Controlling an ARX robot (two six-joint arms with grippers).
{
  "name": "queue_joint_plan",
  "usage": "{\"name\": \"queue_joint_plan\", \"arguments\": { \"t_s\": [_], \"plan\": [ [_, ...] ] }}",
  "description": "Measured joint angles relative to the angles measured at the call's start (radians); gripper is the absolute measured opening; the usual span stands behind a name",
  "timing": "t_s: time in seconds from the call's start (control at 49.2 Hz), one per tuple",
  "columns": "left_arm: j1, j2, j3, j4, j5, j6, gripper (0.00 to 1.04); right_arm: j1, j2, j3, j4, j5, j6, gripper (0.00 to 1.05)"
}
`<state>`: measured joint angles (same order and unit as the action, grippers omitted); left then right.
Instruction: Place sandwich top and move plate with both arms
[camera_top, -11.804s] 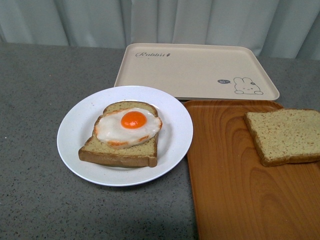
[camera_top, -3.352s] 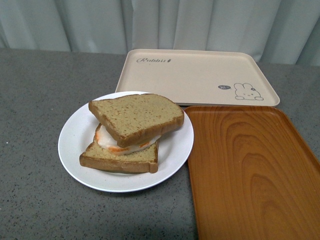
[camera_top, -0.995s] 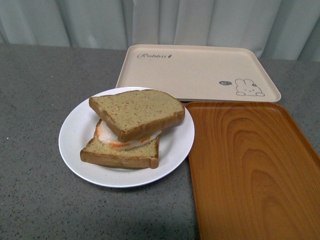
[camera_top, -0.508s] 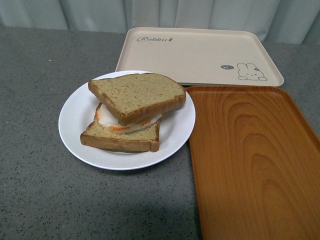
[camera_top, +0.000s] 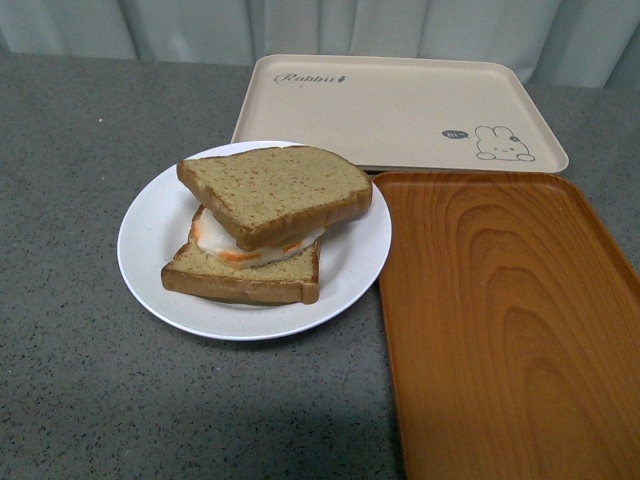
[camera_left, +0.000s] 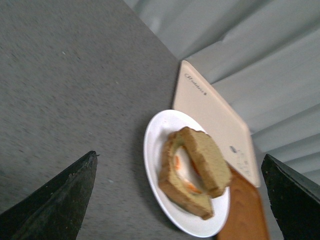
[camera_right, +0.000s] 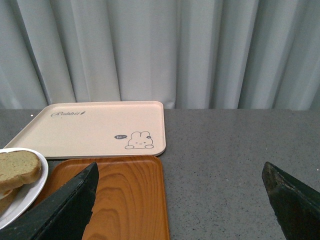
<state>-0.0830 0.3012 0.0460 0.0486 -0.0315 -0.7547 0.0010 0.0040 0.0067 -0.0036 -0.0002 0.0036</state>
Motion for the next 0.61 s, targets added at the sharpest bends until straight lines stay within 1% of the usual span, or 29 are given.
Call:
{"name": "queue_joint_plan", "arguments": {
  "t_s": [0.02, 0.061, 0.122, 0.142, 0.203, 0.284, 0.406, 0.609],
  "plan": [
    [-0.004, 0.013, 0.0, 0.013, -0.002, -0.024, 0.98, 0.0, 0.0, 0.0, 0.0, 0.0, 0.0, 0.96],
    [-0.028, 0.1, 0.0, 0.104, -0.015, -0.093, 0.98, 0.0, 0.0, 0.0, 0.0, 0.0, 0.0, 0.96],
    [-0.053, 0.248, 0.001, 0.242, -0.046, -0.132, 0.98, 0.0, 0.0, 0.0, 0.0, 0.0, 0.0, 0.96],
    [-0.058, 0.281, 0.001, 0.271, -0.048, -0.14, 0.98, 0.0, 0.0, 0.0, 0.0, 0.0, 0.0, 0.96],
    [-0.069, 0.475, 0.013, 0.428, -0.048, -0.172, 0.98, 0.0, 0.0, 0.0, 0.0, 0.0, 0.0, 0.96],
    [-0.075, 0.689, 0.05, 0.57, -0.053, -0.2, 0.98, 0.0, 0.0, 0.0, 0.0, 0.0, 0.0, 0.96],
    [-0.101, 0.995, 0.124, 0.694, -0.077, -0.244, 0.98, 0.0, 0.0, 0.0, 0.0, 0.0, 0.0, 0.96],
    [-0.158, 1.213, 0.193, 0.779, -0.087, -0.313, 0.98, 0.0, 0.0, 0.0, 0.0, 0.0, 0.0, 0.96]
  ]
}}
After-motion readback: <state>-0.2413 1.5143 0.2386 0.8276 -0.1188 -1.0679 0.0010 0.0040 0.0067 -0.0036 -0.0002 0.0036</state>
